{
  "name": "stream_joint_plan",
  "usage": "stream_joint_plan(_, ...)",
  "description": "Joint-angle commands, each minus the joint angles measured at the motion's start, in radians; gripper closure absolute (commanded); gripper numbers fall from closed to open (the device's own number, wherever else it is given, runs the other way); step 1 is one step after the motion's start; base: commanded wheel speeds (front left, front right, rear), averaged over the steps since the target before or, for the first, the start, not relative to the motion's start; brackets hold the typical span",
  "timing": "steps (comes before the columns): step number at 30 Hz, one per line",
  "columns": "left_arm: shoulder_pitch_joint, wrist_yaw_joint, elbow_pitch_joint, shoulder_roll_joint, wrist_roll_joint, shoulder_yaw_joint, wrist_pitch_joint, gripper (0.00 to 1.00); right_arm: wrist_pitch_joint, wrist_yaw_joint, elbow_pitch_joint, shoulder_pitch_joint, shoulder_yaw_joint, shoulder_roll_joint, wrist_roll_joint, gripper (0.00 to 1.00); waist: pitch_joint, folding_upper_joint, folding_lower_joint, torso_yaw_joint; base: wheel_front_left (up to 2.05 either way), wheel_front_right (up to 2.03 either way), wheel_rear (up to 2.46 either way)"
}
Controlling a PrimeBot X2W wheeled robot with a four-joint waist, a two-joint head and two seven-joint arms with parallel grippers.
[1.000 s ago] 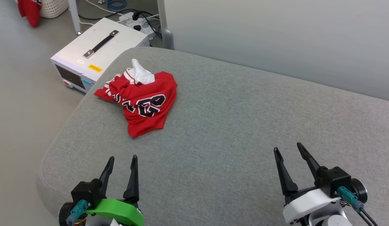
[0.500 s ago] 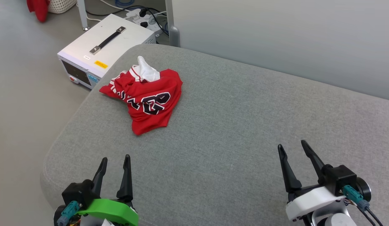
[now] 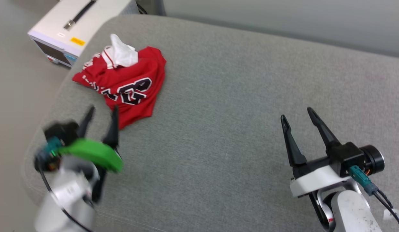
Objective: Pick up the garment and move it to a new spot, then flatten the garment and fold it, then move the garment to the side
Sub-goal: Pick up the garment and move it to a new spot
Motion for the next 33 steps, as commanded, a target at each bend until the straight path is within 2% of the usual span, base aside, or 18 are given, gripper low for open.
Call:
stream_joint_plan(1, -0.083, -0.002, 0.017, 0.049, -0.034, -0.009, 0.042, 0.00, -0.003, -0.001, -0.013, -0.027, 0.002, -0.004, -0.018, 0.00, 0.134, 0.0000, 0.0000, -0.086, 0.00, 0.00, 0.00)
stream_joint_plan(4, -0.217, -0.002, 0.060, 0.146, -0.103, -0.033, 0.167, 0.00, 0.001, -0.001, -0.035, -0.054, 0.000, -0.004, -0.033, 0.00, 0.190, 0.0000, 0.0000, -0.117, 0.00, 0.00, 0.00)
stream_joint_plan(9, -0.417, -0.003, 0.133, 0.304, -0.234, -0.101, 0.436, 0.00, 0.008, -0.001, -0.070, -0.094, 0.012, -0.004, -0.037, 0.00, 0.271, 0.0000, 0.0000, -0.170, 0.00, 0.00, 0.00)
stream_joint_plan(15, -0.538, -0.003, 0.172, 0.434, -0.394, -0.187, 0.739, 0.00, 0.004, -0.001, -0.076, -0.122, 0.027, -0.004, -0.033, 0.00, 0.330, 0.0000, 0.0000, -0.223, 0.00, 0.00, 0.00)
stream_joint_plan(19, -0.569, -0.003, 0.190, 0.496, -0.419, -0.209, 0.817, 0.00, 0.001, -0.001, -0.072, -0.129, 0.030, -0.004, -0.027, 0.00, 0.356, 0.0000, 0.0000, -0.251, 0.00, 0.00, 0.00)
stream_joint_plan(22, -0.574, 0.007, 0.221, 0.499, -0.434, -0.199, 0.831, 0.00, -0.001, -0.001, -0.068, -0.133, 0.030, -0.004, -0.028, 0.00, 0.367, 0.0000, 0.0000, -0.263, 0.00, 0.00, 0.00)
stream_joint_plan(26, -0.560, 0.008, 0.247, 0.509, -0.420, -0.204, 0.797, 0.00, -0.003, -0.001, -0.064, -0.134, 0.031, -0.004, -0.024, 0.00, 0.366, 0.0000, 0.0000, -0.270, 0.00, 0.00, 0.00)
stream_joint_plan(27, -0.556, 0.008, 0.252, 0.511, -0.417, -0.204, 0.784, 0.31, -0.003, -0.001, -0.063, -0.134, 0.030, -0.004, -0.023, 0.00, 0.365, 0.0000, 0.0000, -0.270, 0.00, 0.00, 0.00)
stream_joint_plan(28, -0.555, 0.007, 0.257, 0.511, -0.413, -0.203, 0.761, 0.80, -0.004, -0.001, -0.061, -0.134, 0.027, -0.004, -0.024, 0.00, 0.362, 0.0000, 0.0000, -0.268, 0.00, 0.00, 0.00)
stream_joint_plan(29, -0.555, 0.007, 0.262, 0.510, -0.411, -0.199, 0.740, 1.00, -0.004, -0.001, -0.059, -0.134, 0.025, -0.004, -0.024, 0.00, 0.359, 0.0000, 0.0000, -0.266, 0.00, 0.00, 0.00)
stream_joint_plan(33, -0.551, 0.004, 0.277, 0.493, -0.403, -0.207, 0.653, 1.00, -0.004, -0.001, -0.046, -0.129, 0.019, -0.004, -0.033, 0.00, 0.315, 0.0000, 0.0000, -0.242, 0.00, 0.00, 0.00)
